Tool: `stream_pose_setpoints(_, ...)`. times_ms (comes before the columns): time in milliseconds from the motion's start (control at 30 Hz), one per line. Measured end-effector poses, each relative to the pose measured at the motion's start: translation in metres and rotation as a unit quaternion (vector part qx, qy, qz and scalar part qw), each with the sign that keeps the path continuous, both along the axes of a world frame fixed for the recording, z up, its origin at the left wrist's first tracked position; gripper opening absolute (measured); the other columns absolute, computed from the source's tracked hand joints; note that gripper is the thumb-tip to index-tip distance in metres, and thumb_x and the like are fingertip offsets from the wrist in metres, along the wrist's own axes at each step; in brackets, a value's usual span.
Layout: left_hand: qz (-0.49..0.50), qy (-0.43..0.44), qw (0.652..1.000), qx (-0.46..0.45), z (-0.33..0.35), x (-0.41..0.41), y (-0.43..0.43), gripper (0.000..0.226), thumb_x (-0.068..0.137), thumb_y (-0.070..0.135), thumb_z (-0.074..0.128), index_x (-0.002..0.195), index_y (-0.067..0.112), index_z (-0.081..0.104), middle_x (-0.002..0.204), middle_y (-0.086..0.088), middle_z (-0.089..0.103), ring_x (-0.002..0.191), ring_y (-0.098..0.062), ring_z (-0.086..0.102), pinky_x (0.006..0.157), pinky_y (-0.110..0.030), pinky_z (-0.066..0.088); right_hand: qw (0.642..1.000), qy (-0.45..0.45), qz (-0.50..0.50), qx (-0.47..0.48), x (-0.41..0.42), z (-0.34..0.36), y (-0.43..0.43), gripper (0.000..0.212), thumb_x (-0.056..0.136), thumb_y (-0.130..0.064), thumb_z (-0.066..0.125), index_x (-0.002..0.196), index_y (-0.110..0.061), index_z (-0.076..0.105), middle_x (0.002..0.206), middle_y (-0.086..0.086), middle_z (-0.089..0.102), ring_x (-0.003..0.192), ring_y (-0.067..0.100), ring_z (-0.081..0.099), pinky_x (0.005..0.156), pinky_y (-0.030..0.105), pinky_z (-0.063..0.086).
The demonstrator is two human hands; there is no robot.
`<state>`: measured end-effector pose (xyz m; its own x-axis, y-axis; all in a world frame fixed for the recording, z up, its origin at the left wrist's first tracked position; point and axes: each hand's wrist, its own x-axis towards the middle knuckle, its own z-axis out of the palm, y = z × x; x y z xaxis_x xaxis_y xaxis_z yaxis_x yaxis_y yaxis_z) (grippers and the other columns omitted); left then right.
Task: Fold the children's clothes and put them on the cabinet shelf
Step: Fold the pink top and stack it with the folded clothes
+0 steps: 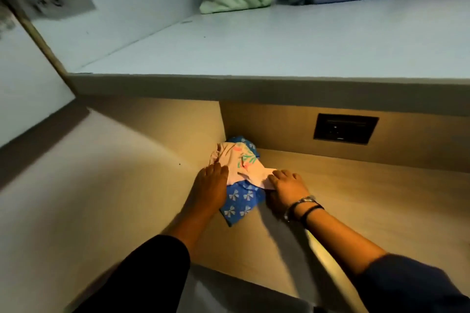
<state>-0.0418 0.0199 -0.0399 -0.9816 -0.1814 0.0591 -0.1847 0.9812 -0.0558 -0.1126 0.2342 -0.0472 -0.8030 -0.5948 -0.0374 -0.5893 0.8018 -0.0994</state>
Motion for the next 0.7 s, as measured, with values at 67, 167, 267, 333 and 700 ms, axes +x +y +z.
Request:
stream_pose_setpoints(67,-0.037,-0.014,0.999,-0.025,-0.009,-0.001,-0.017,0.053,0.097,0.035,0.051,0.146,0.019,0.037,0.148,-0.011,0.041,0.129,-0.028,0.044,0.108,-0.037,0.038,0.999,-0.012,-0.019,0.036,-0.011,-0.012,-0.027,0.042,0.081,-0.032,0.060,0.121,-0.019,0.056,0.130,0.007,0.056,0.122,0.031,0.047,0.097,0.041,0.037)
stream_pose_setpoints(167,-0.045,-0.026,0.997,-0.064,-0.019,-0.010,-0.020,0.049,0.096,0.034,0.056,0.141,0.019,0.044,0.144,-0.011,0.047,0.124,-0.028,0.048,0.102,-0.037,0.041,0.998,0.002,-0.048,0.045,-0.019,-0.029,-0.039,0.035,0.081,-0.028,0.061,0.115,-0.021,0.061,0.121,0.007,0.060,0.114,0.030,0.052,0.092,0.042,0.041)
stream_pose_setpoints(267,-0.043,-0.016,0.995,-0.085,-0.021,-0.014,-0.017,0.044,0.094,0.033,0.061,0.133,0.016,0.052,0.137,-0.011,0.054,0.120,-0.026,0.050,0.098,-0.036,0.041,0.996,0.044,-0.074,-0.025,-0.020,-0.029,-0.031,0.025,0.084,-0.035,0.054,0.101,-0.021,0.065,0.104,0.006,0.066,0.099,0.030,0.059,0.079,0.038,0.044)
stream_pose_setpoints(333,-0.044,0.025,0.998,-0.046,-0.017,-0.015,-0.019,0.044,0.091,0.033,0.066,0.130,0.016,0.057,0.134,-0.008,0.057,0.118,-0.025,0.052,0.096,-0.034,0.044,0.984,0.049,-0.095,-0.140,-0.019,-0.014,-0.014,0.016,0.080,-0.030,0.055,0.085,-0.018,0.063,0.089,0.009,0.067,0.086,0.034,0.061,0.066,0.034,0.040)
stream_pose_setpoints(700,-0.036,0.306,0.828,0.469,0.115,0.003,0.021,0.021,0.096,0.001,0.051,0.111,0.013,0.059,0.098,0.007,0.060,0.087,0.001,0.057,0.069,-0.001,0.046,0.861,0.151,-0.116,-0.471,0.014,0.124,0.131,0.016,0.074,-0.025,0.040,0.075,-0.020,0.055,0.065,0.002,0.056,0.058,0.025,0.051,0.055,0.035,0.042)
